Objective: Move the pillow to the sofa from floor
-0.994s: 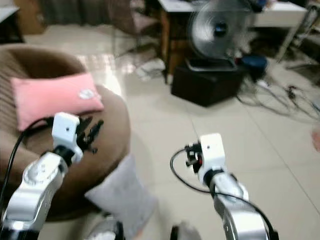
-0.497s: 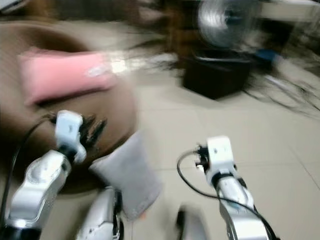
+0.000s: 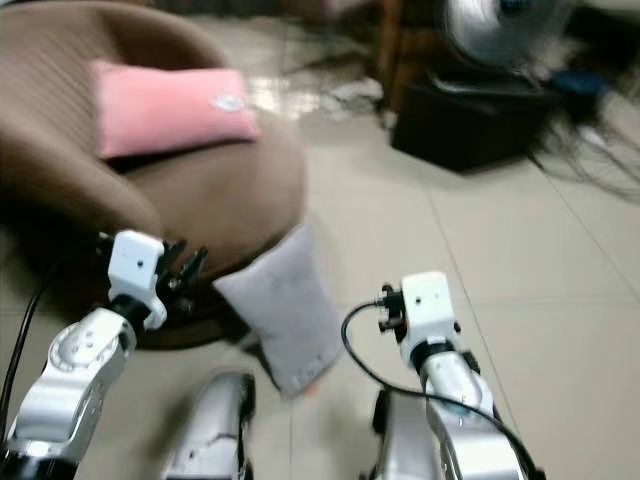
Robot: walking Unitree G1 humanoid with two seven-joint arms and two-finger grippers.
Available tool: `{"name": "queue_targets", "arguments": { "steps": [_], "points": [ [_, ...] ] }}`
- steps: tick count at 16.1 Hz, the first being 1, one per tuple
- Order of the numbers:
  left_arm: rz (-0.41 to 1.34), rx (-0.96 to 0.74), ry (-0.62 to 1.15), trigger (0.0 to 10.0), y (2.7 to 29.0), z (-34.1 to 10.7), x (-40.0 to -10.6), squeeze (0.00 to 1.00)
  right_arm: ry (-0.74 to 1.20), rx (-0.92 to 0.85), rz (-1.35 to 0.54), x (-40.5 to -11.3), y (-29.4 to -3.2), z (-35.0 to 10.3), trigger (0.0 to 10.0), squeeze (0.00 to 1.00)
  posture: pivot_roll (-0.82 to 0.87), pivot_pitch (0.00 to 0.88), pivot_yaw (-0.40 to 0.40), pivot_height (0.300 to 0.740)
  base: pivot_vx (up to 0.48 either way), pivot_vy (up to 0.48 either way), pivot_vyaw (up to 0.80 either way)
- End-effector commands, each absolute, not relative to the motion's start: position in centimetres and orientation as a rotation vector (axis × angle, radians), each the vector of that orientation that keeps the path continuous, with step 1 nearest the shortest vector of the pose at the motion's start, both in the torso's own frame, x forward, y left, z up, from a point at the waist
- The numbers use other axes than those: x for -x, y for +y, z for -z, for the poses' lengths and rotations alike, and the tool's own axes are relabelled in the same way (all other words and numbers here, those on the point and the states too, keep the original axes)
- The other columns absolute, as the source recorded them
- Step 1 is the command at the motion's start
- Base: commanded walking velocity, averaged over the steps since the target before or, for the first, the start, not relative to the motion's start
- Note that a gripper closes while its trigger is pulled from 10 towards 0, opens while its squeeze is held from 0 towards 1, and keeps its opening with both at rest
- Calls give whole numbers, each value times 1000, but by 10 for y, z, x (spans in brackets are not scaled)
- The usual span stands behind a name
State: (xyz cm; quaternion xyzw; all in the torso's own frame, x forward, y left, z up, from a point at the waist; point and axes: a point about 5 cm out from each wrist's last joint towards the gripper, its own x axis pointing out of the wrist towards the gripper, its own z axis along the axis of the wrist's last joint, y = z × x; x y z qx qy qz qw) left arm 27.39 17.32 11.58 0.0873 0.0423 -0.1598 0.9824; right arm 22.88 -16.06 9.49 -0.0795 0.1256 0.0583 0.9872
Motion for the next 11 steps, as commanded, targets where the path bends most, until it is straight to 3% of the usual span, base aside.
{"name": "queue_targets", "arguments": {
  "steps": [1, 8, 11],
  "points": [
    [346, -181, 67, 10000, 168, -120, -278, 0, 251, 157, -99, -229, -165, -96, 10000, 0, 26, 81, 37, 591, 277, 0, 0],
    [350, -180, 35, 10000, 166, -124, -281, 0, 250, 162, -86, -229, -166, -94, 10000, 0, 38, 87, 34, 566, 35, 0, 0],
    [347, -176, 38, 10000, 167, -123, -281, 0, 250, 162, -93, -230, -166, -93, 10000, 0, 38, 88, 35, 566, 312, 0, 0]
  ]
}}
